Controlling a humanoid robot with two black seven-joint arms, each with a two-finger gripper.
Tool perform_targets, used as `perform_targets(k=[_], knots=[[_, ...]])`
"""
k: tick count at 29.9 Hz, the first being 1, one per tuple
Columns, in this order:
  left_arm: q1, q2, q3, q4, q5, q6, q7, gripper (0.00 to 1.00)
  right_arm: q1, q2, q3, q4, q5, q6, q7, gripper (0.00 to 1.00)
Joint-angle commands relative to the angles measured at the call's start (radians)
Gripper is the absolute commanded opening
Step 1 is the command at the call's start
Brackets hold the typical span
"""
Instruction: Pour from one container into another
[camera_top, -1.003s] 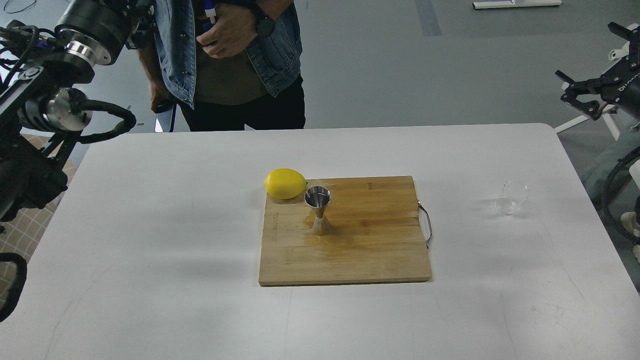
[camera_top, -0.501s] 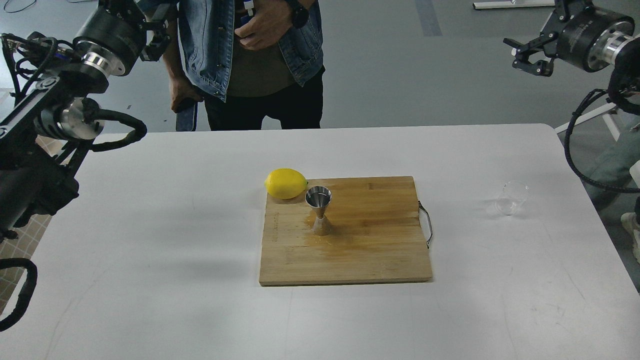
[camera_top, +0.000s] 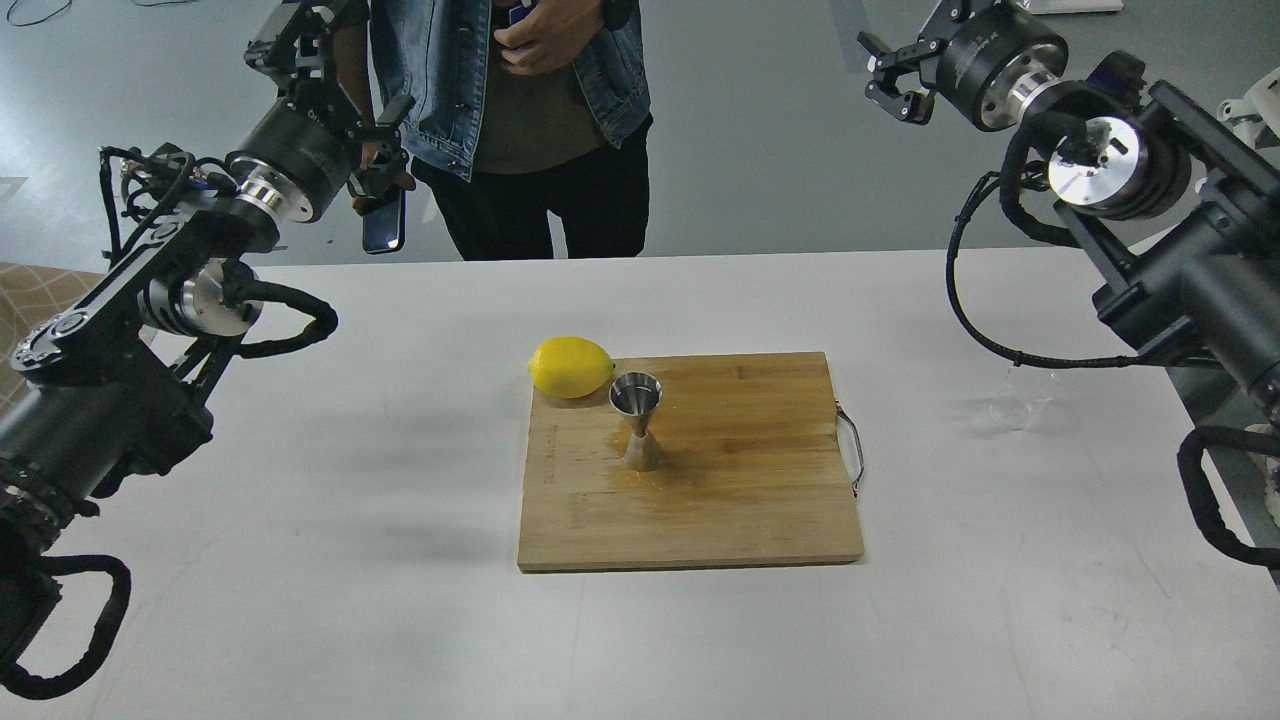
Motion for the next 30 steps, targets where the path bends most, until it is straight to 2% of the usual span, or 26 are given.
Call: perform_targets(k=[1,8,12,21,30], knots=[[0.024,-0.027,-0.031,0.036,0.0,-0.057,0.0,0.98,-0.026,0.021,-0.014,0.0,-0.003,0.013,-0.004,1.0],[0.026,-0.042,-0.04,0.09,0.0,-0.132,-0.011,0.98,-0.028,0.057,-0.011,0.0,-0.002,0.021,-0.001,1.0],[0.052,-0.038,-0.072,0.09,-0.001,-0.177,-0.016,0.98,-0.047,0.058,-0.008,-0.003,-0.002,0.089,-0.001,1.0],[0.072,-0.041,-0.16,0.073,0.0,-0.183,-0.008,0.98,-0.057,0.061,0.0,-0.003,0.003,0.12,-0.004,1.0],[0.073,-0.016,-0.18,0.02,0.0,-0.2,0.006,0.98,-0.049,0.063,0.003,-0.001,0.006,0.14,-0.007,1.0]])
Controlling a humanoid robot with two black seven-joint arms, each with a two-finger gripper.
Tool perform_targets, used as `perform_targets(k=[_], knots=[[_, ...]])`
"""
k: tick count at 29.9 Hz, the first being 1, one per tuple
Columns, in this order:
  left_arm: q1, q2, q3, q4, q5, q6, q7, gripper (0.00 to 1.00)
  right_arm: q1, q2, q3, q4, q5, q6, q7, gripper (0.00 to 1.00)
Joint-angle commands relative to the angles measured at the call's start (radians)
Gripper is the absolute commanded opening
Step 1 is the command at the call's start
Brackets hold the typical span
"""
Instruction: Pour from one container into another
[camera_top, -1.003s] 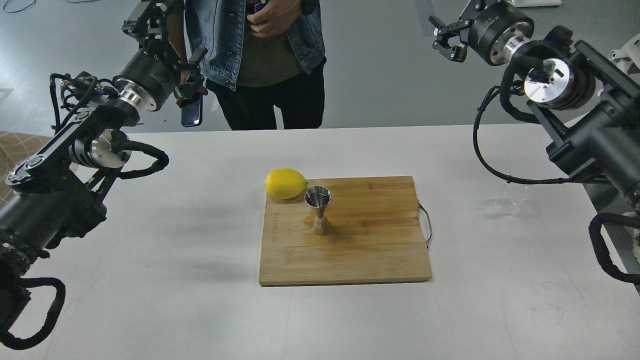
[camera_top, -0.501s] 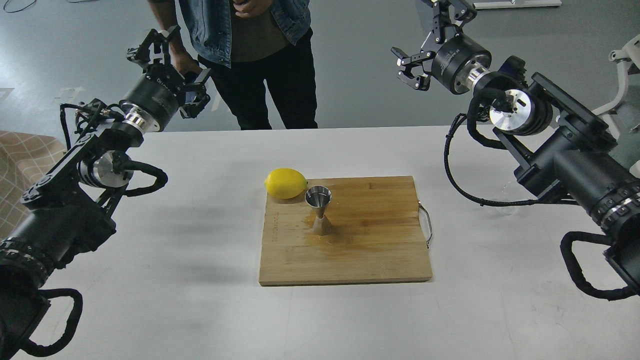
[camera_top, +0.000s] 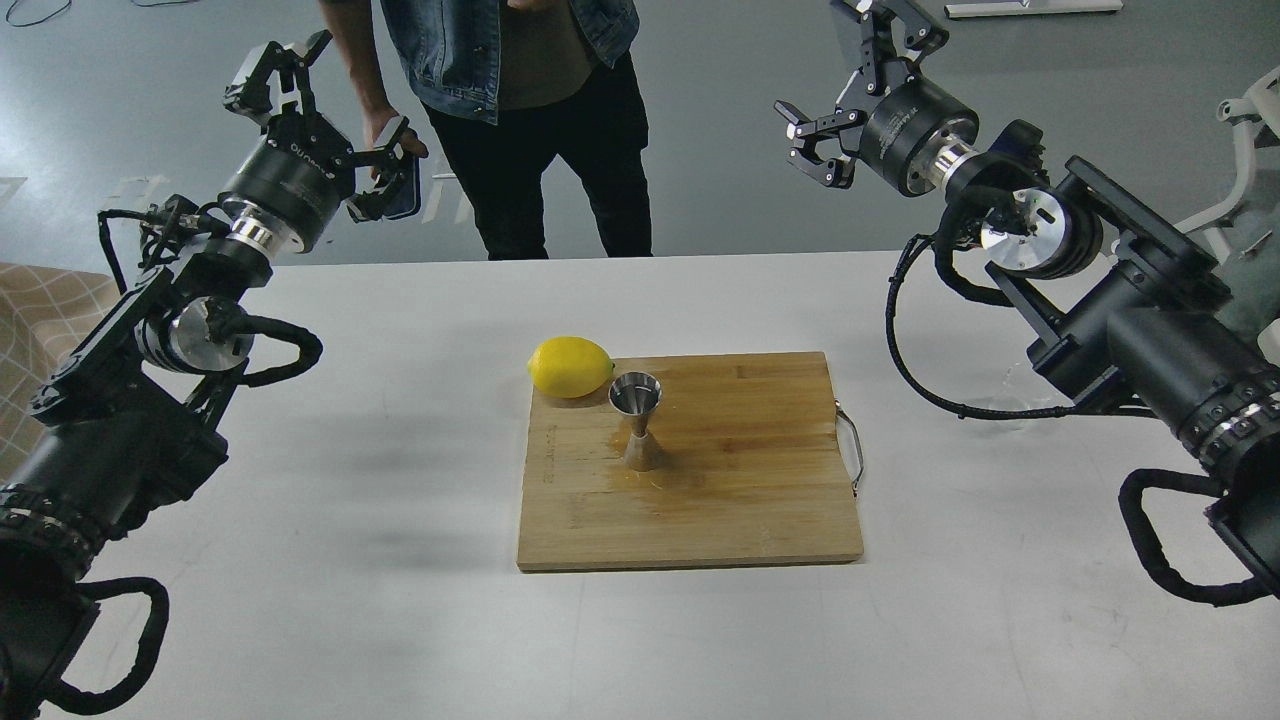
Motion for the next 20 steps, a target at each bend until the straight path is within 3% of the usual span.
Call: perform_targets(k=[1,7,20], knots=[[0.0,0.015,-0.002,-0.027,-0.001,-0.002,0.006,0.98,0.003,0.0,0.002,0.0,0.0,0.006,-0.001,1.0],[0.023,0.006,-0.038,-0.046,-0.012,0.0,0.07,0.99,0.0,-0.001,0.003,0.0,0.004,0.01,-0.002,1.0],[0.04,0.008,-0.057,-0.067,-0.015,-0.026,0.07,0.99,0.0,0.009,0.023,-0.003,0.01,0.012,-0.001,1.0]])
